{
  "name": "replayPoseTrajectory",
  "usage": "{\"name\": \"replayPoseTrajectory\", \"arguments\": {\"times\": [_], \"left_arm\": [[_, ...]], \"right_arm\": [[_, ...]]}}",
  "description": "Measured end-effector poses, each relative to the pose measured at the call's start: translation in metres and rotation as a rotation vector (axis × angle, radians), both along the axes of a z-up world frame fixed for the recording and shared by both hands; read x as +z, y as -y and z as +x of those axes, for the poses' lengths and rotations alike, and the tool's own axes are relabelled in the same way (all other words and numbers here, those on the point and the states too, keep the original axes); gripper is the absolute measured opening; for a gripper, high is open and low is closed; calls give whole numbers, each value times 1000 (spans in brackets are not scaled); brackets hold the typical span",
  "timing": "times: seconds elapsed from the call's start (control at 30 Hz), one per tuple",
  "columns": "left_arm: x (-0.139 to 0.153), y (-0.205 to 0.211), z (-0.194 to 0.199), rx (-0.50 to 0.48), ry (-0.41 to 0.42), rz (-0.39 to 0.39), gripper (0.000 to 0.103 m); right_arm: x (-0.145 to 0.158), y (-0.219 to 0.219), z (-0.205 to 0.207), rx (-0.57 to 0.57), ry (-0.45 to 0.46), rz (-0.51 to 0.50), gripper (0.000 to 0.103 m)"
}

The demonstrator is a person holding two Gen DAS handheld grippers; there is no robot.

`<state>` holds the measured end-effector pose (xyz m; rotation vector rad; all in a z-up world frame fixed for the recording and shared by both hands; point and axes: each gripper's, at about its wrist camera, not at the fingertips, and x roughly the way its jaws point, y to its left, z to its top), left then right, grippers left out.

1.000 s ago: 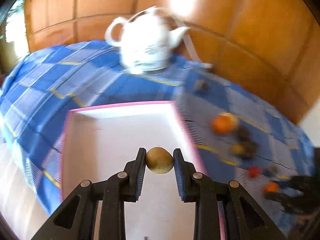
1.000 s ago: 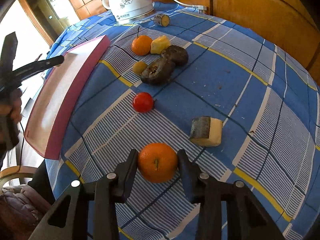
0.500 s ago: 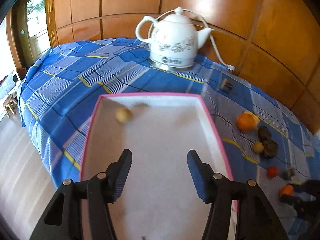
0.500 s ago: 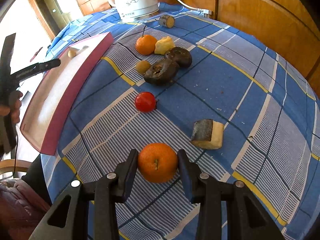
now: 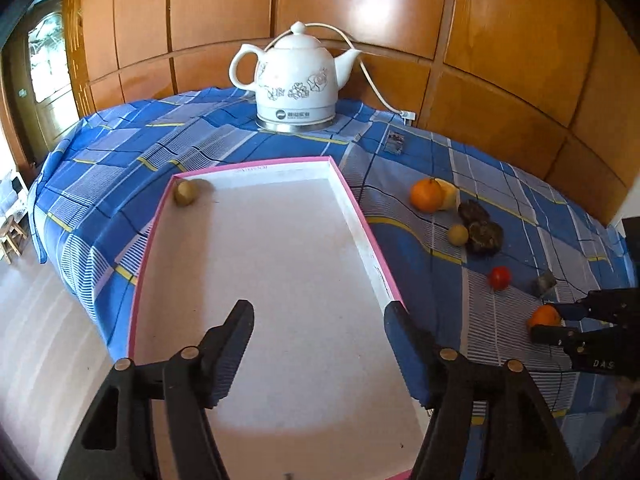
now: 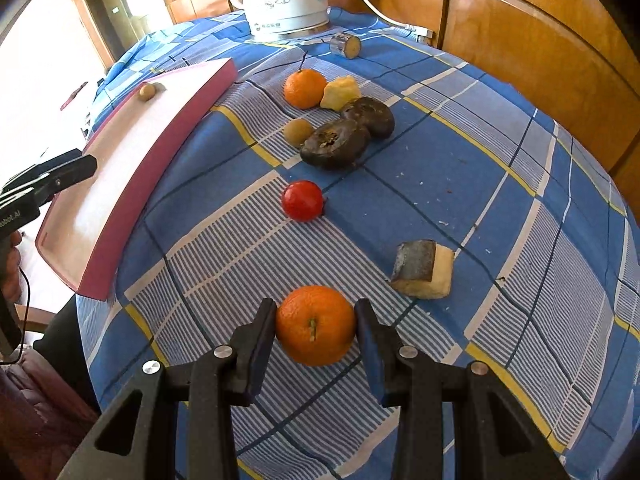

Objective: Organize fruits
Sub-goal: 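Drop the tan fruit into the tray with left while right carries the orange into the tray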

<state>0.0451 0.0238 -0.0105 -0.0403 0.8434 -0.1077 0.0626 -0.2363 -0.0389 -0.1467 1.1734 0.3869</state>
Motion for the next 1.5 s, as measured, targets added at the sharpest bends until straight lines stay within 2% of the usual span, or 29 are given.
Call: {"name": "replayPoseTrajectory", "arguments": {"times": [0.33,0.67,0.9,1.13,1.23,1.5], "left_arm": [[11,-23,-8,64,44,-21,73],[16,-50,-15,123,72,-47,77],[16,-59,-20,133,79,-73,77],[14,-72,-22,167,84,-99,78],[15,-83,-22,203,90,-108,78],[12,-108,-22,280,90,-113,78]], "right_arm": [[5,-14,-7,-23,22,-41,40],[38,-101,-6,74,148,33,40],[47,-153,15,98,175,83,40],[39,-202,37,94,208,16,40],[35,-211,46,80,210,1,40],[36,-233,44,78,299,-78,42]]}}
